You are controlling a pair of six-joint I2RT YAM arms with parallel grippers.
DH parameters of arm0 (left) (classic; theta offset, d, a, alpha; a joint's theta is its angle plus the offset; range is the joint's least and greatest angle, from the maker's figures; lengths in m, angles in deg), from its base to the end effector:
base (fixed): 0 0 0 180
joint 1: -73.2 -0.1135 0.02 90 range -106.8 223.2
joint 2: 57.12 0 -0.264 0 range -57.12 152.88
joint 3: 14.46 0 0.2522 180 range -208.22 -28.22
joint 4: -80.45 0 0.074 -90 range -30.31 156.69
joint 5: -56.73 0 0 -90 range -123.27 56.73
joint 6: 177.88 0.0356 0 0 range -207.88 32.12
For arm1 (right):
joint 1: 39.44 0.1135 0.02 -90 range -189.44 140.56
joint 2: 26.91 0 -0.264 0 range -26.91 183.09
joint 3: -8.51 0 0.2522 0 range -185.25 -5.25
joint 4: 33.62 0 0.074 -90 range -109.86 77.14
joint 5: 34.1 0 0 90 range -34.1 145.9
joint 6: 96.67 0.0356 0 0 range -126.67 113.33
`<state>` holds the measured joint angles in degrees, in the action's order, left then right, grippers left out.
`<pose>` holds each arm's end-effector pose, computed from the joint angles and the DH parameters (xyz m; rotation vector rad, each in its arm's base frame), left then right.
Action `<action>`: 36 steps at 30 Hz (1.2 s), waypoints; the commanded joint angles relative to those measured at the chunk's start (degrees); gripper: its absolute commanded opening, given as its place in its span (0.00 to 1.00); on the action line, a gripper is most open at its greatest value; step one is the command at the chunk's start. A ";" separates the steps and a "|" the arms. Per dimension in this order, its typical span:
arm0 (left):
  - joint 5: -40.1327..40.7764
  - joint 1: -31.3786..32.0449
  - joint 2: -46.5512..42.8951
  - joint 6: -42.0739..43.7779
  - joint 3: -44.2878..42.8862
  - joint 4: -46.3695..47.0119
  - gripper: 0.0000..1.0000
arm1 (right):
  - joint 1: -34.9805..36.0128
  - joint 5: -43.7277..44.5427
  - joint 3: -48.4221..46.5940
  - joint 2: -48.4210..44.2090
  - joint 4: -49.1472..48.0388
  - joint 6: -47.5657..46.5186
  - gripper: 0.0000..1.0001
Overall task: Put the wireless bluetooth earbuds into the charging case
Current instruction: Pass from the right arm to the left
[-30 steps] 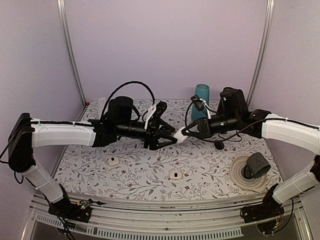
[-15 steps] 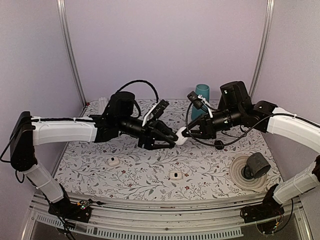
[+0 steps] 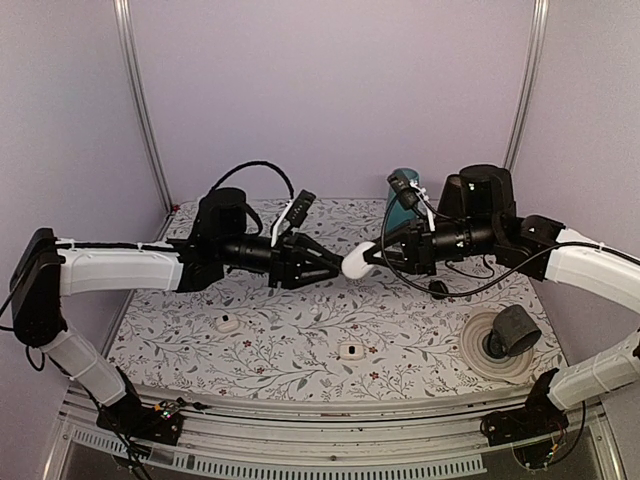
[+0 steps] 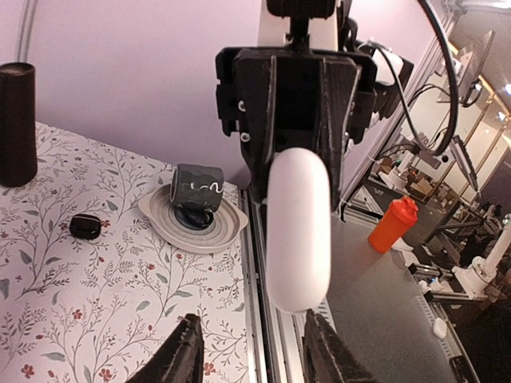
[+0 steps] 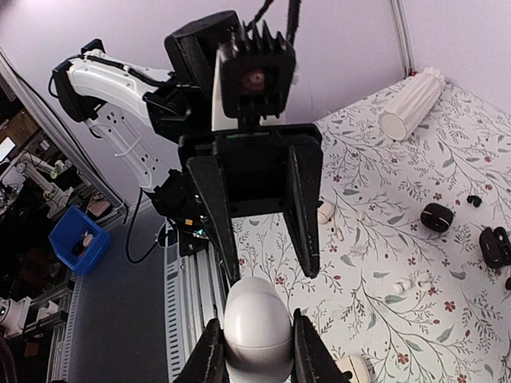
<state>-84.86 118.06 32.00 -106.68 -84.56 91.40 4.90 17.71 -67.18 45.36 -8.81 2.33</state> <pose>0.2281 -0.2663 0.2818 1.1289 1.5656 -1.5458 0.1894 0.2158 0.3428 -1.0664 1.7777 1.2419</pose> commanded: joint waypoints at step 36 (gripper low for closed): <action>13.41 4.76 1.08 -23.26 6.59 43.19 0.34 | 11.28 27.62 18.28 -2.84 -54.36 23.84 0.02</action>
<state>-73.04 121.64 31.74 -128.58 -77.61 131.27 14.82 41.36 -49.98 41.49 -57.27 25.32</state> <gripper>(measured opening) 0.342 0.217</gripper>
